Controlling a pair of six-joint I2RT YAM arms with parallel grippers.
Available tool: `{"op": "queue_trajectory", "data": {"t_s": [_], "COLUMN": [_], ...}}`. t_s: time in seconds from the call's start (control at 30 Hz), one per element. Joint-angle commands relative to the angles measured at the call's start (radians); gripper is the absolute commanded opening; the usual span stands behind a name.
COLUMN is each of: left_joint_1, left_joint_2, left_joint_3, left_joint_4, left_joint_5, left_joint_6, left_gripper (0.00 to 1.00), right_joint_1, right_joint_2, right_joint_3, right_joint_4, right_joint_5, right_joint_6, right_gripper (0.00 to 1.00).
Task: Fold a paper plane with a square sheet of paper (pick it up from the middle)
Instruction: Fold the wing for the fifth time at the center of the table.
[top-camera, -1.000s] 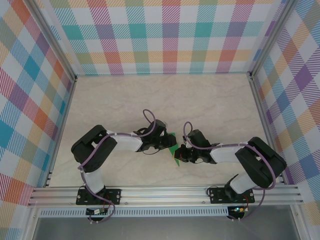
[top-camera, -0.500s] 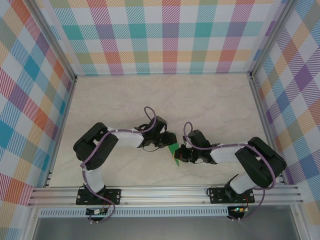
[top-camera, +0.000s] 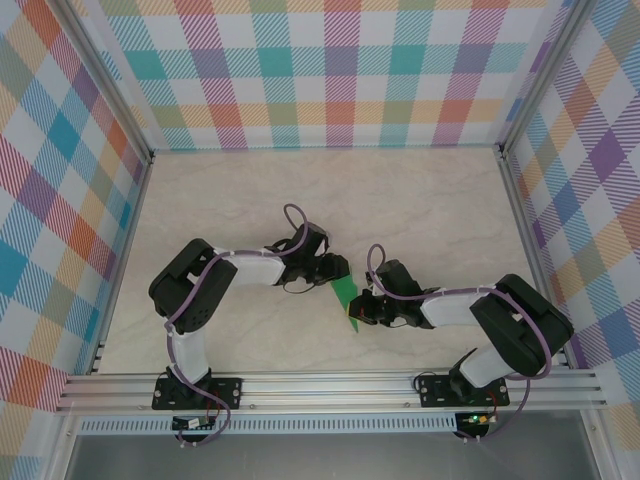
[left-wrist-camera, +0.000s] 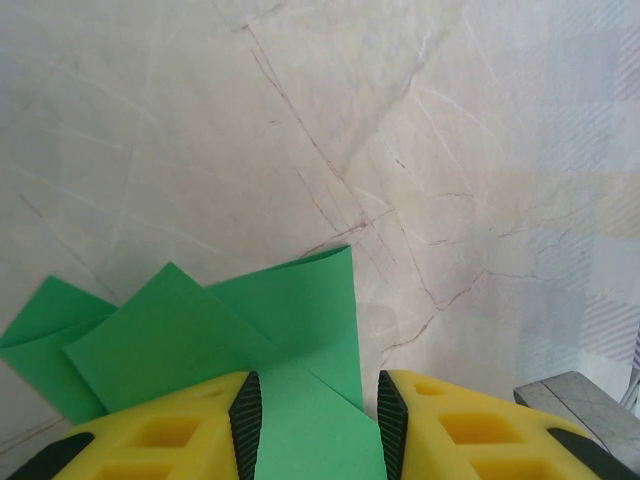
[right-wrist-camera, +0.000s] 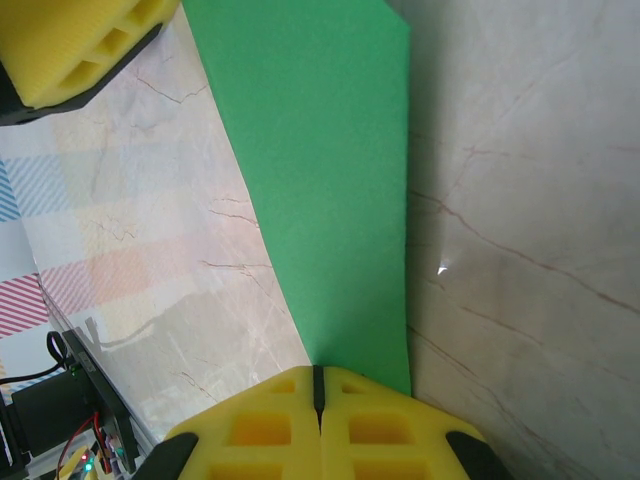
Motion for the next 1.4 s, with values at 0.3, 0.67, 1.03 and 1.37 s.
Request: {"op": "queue_trajectory", "data": {"t_s": [0.3,0.67,1.03,1.37], "left_joint_1": [0.101,0.135,0.117,-0.027], "left_joint_2": [0.076,0.081,-0.16,-0.22], "left_joint_3": [0.077,0.214,0.13,-0.002], "left_joint_4": [-0.058,-0.185,-0.181,-0.096], "left_joint_5": [-0.096,-0.069,-0.041,-0.067], "left_joint_6": [0.104,0.157,0.101,0.022], "left_gripper": [0.4,0.41,0.4,0.32], "right_joint_1": [0.01,0.008,0.008,0.008], "right_joint_2": [0.027,0.036,0.01,0.016], "right_joint_3": [-0.085,-0.067,-0.016,0.002], "right_joint_4": [-0.277,-0.264,-0.281,-0.283], "right_joint_5": [0.036,0.024,0.04,0.051], "right_joint_6": [-0.044,-0.048,-0.03,-0.036], "right_gripper": [0.0,0.0,0.01,0.01]}}
